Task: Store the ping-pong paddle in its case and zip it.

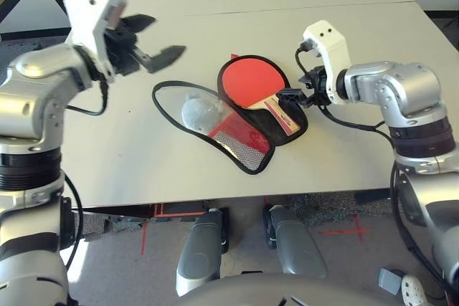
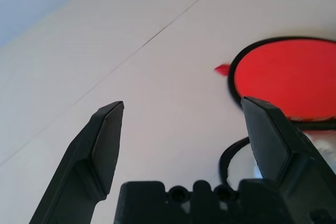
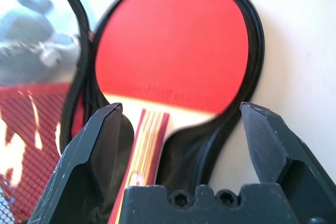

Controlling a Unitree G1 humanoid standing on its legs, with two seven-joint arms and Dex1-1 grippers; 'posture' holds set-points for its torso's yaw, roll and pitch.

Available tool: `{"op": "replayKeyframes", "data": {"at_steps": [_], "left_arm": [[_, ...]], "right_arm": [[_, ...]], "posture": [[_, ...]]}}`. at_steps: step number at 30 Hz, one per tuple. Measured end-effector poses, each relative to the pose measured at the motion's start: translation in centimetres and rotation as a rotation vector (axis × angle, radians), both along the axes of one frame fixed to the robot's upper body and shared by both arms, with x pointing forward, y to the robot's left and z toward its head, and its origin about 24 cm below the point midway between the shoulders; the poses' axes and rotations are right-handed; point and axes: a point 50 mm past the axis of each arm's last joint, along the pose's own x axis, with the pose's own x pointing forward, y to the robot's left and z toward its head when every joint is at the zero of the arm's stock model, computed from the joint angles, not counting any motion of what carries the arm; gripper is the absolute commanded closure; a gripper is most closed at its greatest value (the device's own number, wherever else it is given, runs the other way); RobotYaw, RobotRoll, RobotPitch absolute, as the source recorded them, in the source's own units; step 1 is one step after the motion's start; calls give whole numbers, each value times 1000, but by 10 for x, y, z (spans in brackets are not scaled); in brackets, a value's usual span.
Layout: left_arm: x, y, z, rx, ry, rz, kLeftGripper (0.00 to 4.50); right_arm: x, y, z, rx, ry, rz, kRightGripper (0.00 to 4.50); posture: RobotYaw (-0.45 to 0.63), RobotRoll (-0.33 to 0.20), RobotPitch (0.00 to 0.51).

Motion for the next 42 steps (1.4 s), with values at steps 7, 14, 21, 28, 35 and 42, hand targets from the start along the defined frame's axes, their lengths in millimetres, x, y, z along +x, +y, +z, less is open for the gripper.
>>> {"op": "replayKeyframes", "data": {"at_steps": [7, 14, 21, 28, 35, 42], "left_arm": [[-12, 54, -49, 33, 183, 198, 0], [-20, 43, -77, 87, 288, 129, 0], [-29, -20, -92, 45, 407, -181, 0], [-26, -92, -62, -55, 342, -484, 0], [-16, -176, -80, -141, 356, -653, 0], [-10, -194, -107, -115, 397, -637, 0]], "right_arm": [[19, -15, -2, 186, -40, -100, 42], [32, -26, -6, 279, -91, -195, 42], [45, -42, -10, 269, -109, -304, 42], [52, -59, -13, 272, -134, -390, 42], [50, -66, -10, 354, -138, -307, 42], [41, -74, -8, 421, -31, -212, 42]], "posture": [[154, 0, 180], [148, 0, 178], [131, 0, 184], [114, 0, 184], [97, 0, 182], [76, 0, 187]]}}
